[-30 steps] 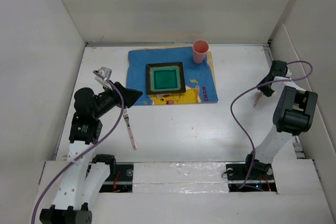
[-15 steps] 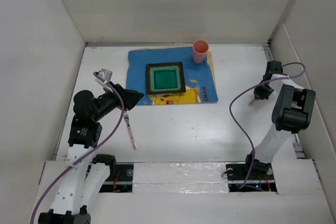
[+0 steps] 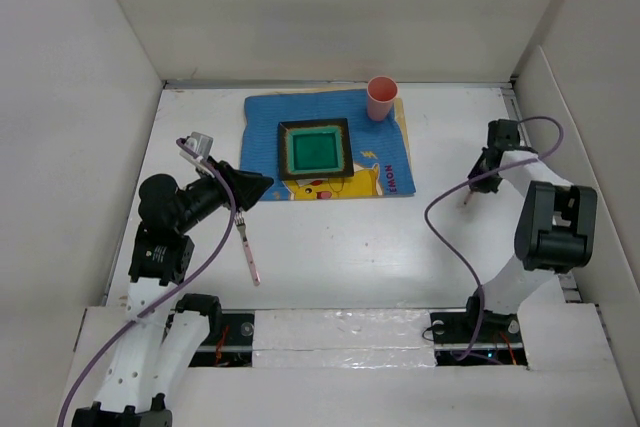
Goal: Set the dinner table for one person
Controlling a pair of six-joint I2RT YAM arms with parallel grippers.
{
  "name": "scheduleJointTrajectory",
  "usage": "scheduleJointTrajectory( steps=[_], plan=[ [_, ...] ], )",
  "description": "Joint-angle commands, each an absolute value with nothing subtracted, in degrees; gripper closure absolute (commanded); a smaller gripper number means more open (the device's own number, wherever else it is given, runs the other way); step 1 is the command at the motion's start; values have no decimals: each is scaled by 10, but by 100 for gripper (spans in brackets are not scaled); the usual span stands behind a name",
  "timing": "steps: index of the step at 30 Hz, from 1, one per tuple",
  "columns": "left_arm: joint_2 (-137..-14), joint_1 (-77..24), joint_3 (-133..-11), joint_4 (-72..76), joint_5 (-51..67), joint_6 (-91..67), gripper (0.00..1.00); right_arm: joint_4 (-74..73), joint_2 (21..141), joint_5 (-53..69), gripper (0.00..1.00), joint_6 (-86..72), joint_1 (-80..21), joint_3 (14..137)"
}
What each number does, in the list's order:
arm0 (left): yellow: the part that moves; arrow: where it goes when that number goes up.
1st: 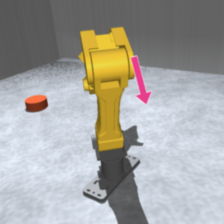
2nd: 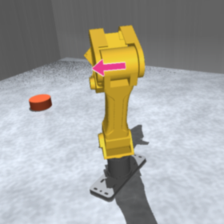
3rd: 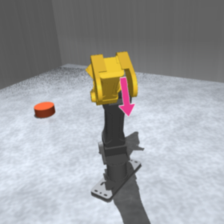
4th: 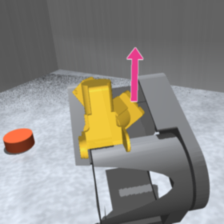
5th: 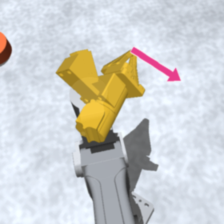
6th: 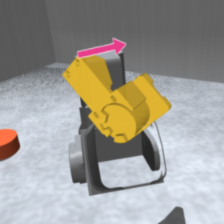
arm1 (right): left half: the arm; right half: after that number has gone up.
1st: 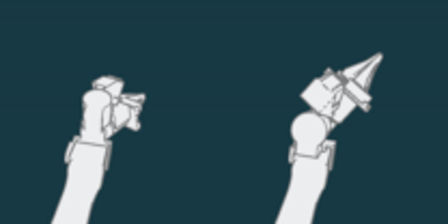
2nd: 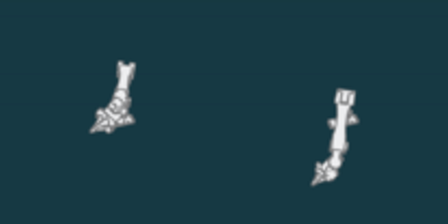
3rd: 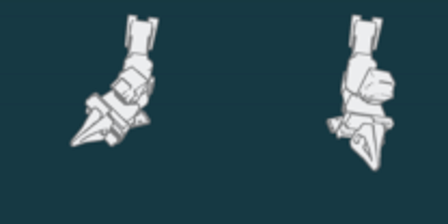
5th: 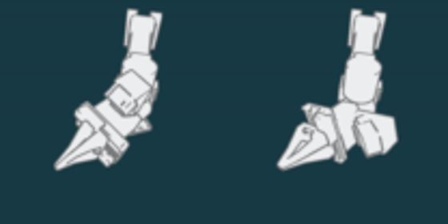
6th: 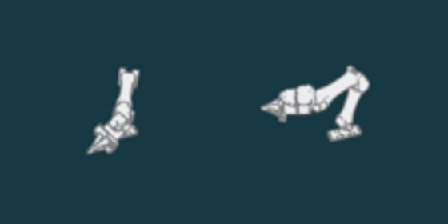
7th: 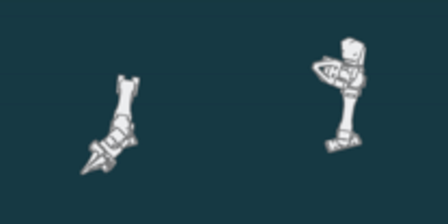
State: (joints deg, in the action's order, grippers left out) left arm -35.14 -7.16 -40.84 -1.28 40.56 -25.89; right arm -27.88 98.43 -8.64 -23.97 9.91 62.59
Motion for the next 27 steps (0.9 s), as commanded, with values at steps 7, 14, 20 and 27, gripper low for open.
scheduleJointTrajectory(
  steps=[7, 14, 20, 27],
  plan=[
    [-354, -75, -425, -33, 349, -230, 61, -185, 762, -84, 100, -238, -105, 517],
    [-359, -75, -438, -62, 284, -211, 59, -173, 726, -69, 100, -253, -253, 497],
    [-368, -75, -438, -69, 255, -208, 59, -146, 722, -86, 100, -277, -365, 495],
    [-372, -69, -432, -70, 250, -209, 59, -97, 838, -70, 100, -253, -358, 553]
  ],
)
